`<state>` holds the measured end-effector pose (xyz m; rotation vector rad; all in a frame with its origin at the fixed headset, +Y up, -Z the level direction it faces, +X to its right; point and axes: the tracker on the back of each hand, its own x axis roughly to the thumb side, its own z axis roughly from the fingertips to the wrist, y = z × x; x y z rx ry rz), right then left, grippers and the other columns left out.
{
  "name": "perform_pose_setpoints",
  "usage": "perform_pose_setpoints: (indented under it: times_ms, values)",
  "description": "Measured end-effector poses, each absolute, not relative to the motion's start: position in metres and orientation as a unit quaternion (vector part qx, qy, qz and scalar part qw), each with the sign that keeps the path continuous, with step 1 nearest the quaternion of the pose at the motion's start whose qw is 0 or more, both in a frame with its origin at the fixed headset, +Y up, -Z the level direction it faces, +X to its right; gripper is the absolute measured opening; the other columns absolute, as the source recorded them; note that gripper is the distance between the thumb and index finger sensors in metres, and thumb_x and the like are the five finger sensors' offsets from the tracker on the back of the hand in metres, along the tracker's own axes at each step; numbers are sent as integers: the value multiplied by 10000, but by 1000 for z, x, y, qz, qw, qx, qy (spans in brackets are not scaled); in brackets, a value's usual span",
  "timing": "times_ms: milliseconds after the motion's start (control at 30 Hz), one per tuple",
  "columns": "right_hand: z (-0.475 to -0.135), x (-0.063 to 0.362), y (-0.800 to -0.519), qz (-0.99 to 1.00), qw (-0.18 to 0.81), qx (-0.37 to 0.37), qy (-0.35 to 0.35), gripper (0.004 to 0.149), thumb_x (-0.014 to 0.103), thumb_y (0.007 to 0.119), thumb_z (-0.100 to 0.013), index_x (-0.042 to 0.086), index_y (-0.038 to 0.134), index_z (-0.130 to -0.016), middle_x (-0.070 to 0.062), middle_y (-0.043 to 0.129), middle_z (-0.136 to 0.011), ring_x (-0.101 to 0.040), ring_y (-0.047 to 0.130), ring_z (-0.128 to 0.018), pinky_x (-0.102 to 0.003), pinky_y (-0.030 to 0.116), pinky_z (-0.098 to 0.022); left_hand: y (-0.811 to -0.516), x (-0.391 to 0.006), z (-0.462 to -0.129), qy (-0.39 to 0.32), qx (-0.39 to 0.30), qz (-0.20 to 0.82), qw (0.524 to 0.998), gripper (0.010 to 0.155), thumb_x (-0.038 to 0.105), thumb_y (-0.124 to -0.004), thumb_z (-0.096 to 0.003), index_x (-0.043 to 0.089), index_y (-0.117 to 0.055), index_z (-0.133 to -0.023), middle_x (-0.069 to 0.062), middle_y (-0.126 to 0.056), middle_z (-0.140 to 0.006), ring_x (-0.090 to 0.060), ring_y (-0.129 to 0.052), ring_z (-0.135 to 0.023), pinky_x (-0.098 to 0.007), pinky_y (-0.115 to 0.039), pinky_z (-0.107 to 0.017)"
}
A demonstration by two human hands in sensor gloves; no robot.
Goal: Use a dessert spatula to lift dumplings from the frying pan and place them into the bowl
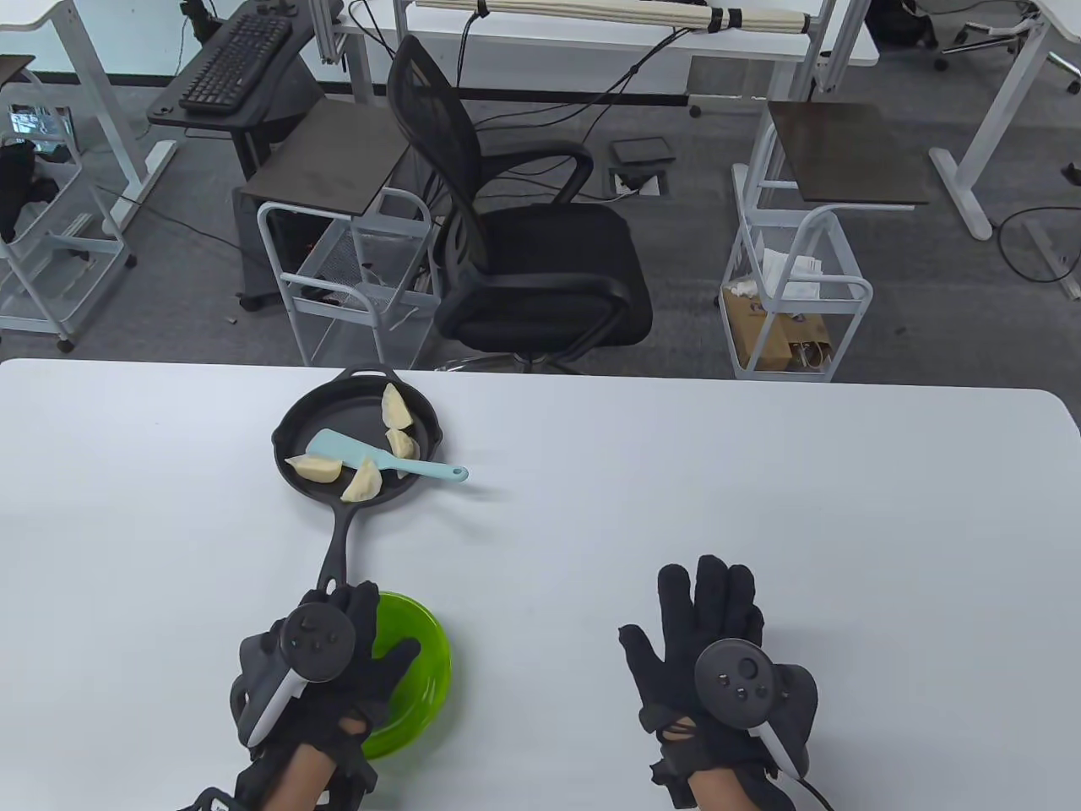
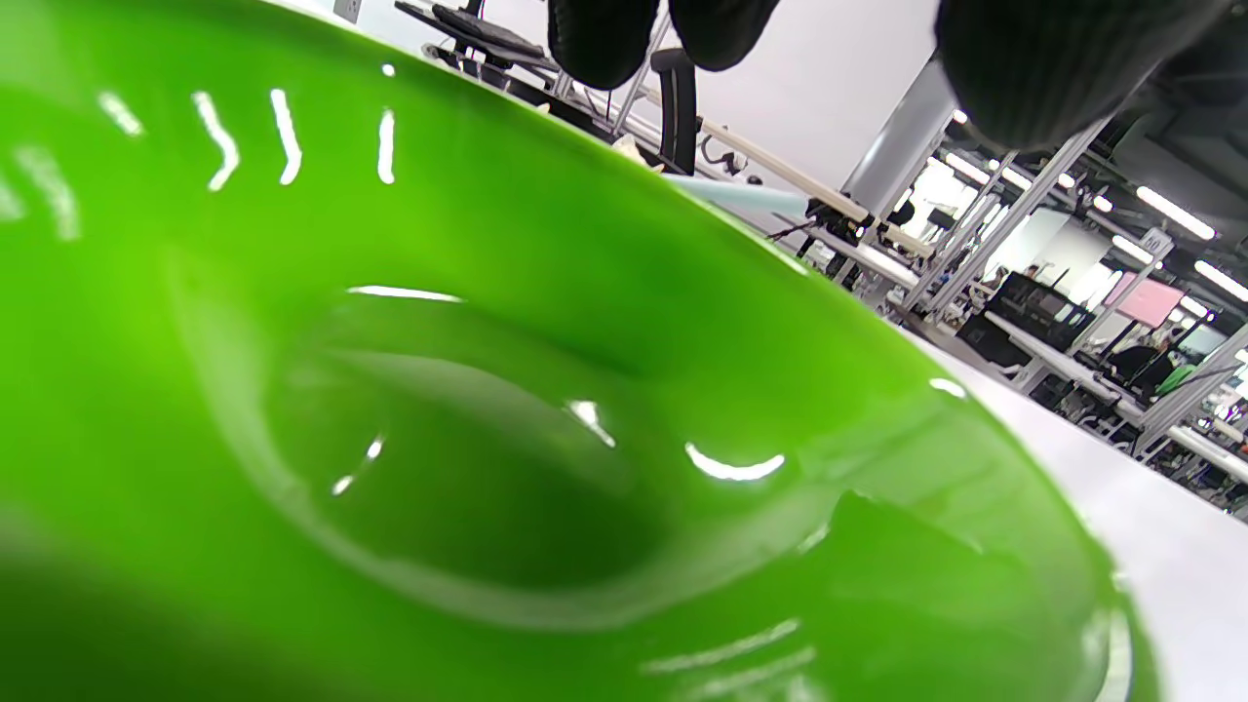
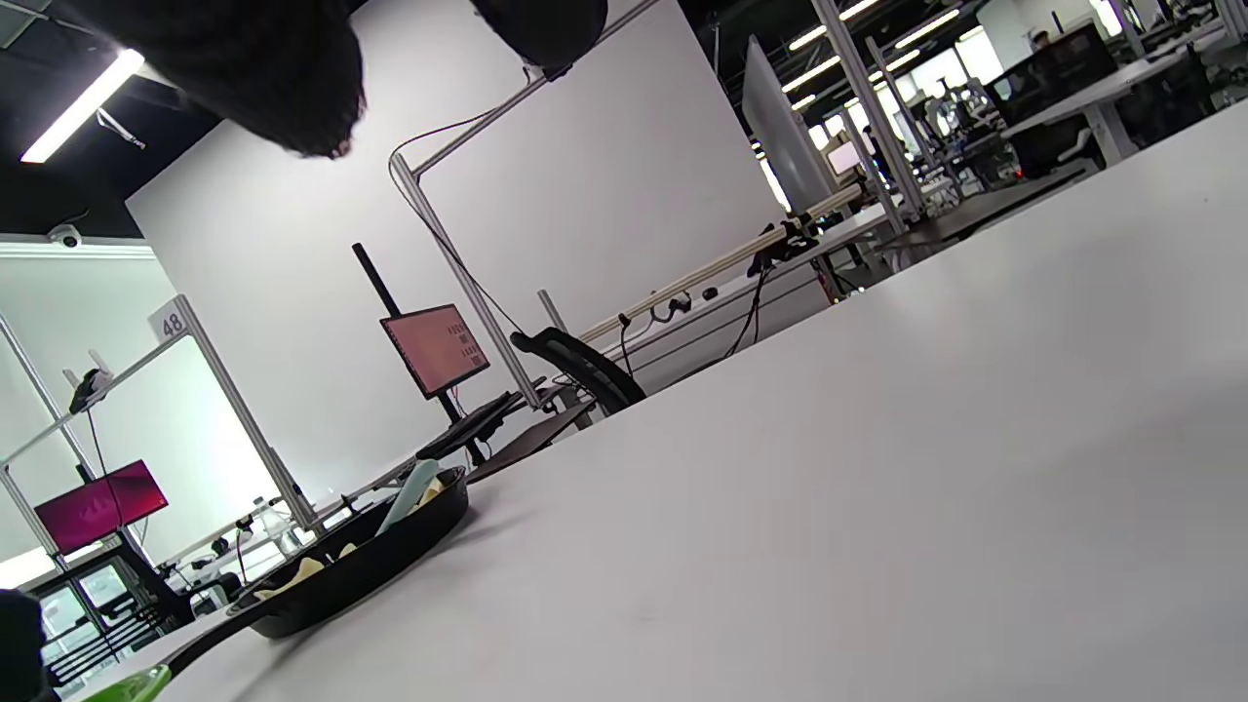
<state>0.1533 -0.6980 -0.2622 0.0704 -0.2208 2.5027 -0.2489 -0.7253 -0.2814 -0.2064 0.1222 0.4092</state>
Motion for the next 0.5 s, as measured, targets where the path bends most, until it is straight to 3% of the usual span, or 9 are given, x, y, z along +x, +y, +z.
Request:
perform_pose_setpoints:
  times_ms: [167, 333, 500]
  values:
    - [-258, 156, -702, 972, 215, 7, -98, 785, 556, 717, -572, 163, 317, -1121, -210, 117, -1144, -532, -2, -1001, -707, 133, -721, -724, -253, -283, 73, -100, 199, 972, 871, 687, -771, -426, 347, -391, -1131, -1, -412, -1260, -327, -242, -1153, -589, -76, -772]
    - [-259, 165, -712, 951, 300, 8, -75, 776, 537, 723, -576, 156, 321, -1120, -215, 106, -1142, -551, -14, -992, -700, 103, -720, -722, -252, -281, 79, -95, 186, 975, 873, 672, -795, -428, 344, -399, -1133, -5, -432, -1259, -328, -279, -1153, -587, -64, -766]
    - [-258, 161, -714, 957, 280, 20, -66, 775, 546, 718, -574, 155, 329, -1120, -224, 121, -1142, -558, 16, -993, -701, 120, -720, -719, -250, -280, 103, -93, 154, 978, 879, 662, -816, -427, 348, -398, -1133, -9, -434, -1257, -332, -321, -1149, -591, -86, -772]
